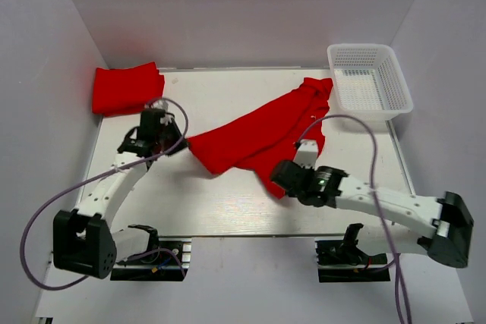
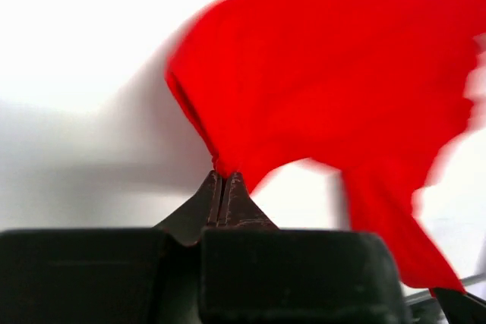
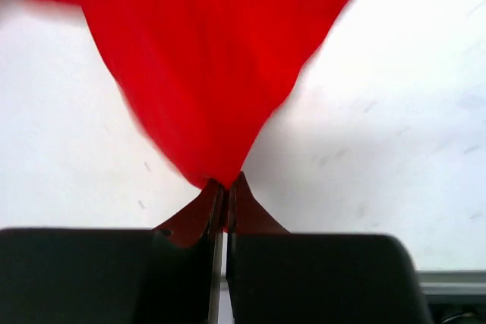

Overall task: Fold and stack the t-shirts
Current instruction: Flatten out the tshirt

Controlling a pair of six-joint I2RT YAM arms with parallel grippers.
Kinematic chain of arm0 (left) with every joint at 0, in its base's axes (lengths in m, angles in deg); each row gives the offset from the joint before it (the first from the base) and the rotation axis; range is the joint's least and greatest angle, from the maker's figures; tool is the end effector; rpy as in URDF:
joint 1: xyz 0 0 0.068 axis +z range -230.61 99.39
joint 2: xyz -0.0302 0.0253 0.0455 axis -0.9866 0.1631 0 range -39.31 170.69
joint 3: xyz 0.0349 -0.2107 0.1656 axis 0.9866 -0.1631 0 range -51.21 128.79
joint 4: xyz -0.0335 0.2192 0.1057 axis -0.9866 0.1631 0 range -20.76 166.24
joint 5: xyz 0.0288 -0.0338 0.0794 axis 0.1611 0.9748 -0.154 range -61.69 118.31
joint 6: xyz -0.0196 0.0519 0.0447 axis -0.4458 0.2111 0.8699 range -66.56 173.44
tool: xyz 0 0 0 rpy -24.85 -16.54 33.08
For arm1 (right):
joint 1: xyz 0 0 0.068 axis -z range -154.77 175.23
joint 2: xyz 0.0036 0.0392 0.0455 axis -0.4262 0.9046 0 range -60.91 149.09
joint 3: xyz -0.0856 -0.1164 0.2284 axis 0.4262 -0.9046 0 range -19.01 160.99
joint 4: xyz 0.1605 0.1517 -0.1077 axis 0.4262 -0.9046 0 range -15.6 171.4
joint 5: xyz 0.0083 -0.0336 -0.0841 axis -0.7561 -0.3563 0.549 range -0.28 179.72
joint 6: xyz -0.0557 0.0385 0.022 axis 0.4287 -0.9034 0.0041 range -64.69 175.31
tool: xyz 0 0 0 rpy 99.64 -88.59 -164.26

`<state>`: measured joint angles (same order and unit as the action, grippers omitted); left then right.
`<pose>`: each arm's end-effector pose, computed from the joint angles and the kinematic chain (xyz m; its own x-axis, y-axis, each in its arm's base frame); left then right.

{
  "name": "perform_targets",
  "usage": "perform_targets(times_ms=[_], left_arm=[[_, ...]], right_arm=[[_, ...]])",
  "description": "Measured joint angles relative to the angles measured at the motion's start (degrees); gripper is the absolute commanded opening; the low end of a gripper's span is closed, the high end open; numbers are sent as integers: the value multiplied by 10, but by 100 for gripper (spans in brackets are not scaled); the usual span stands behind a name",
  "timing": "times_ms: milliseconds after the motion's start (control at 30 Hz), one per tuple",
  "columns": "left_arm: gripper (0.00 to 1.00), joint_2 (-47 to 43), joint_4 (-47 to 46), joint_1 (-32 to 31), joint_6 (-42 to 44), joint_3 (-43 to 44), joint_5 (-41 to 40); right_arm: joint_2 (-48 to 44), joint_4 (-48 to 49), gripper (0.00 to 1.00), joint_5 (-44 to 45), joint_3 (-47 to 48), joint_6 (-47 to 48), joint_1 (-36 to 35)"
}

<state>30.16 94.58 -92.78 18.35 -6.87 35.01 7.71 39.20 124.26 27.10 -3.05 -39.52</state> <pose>0.2376 -0.0582 0.2137 -0.7790 -0.4161 -0.4691 -0.2028 0.8751 -0.4395 0.1199 0.1764 0.2144 -0.7486 0.0567 -0.6606 -0.0083 0.9955 0.0949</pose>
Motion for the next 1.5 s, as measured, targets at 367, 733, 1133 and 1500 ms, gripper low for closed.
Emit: perform_targets(times_ms=[367, 733, 1133, 1500], left_arm=[[0, -34, 101, 5, 18, 418, -77], [0, 57, 207, 7, 54, 685, -199], [0, -4, 164, 3, 180, 794, -206], [0, -60, 74, 3, 268, 856, -180]], right_arm=[[-172, -150, 0, 294, 248, 64, 14], [-273, 298, 0, 420, 356, 653, 12], [-14, 550, 0, 412, 703, 1099, 11], [-45, 520, 0, 262, 737, 1138, 10]])
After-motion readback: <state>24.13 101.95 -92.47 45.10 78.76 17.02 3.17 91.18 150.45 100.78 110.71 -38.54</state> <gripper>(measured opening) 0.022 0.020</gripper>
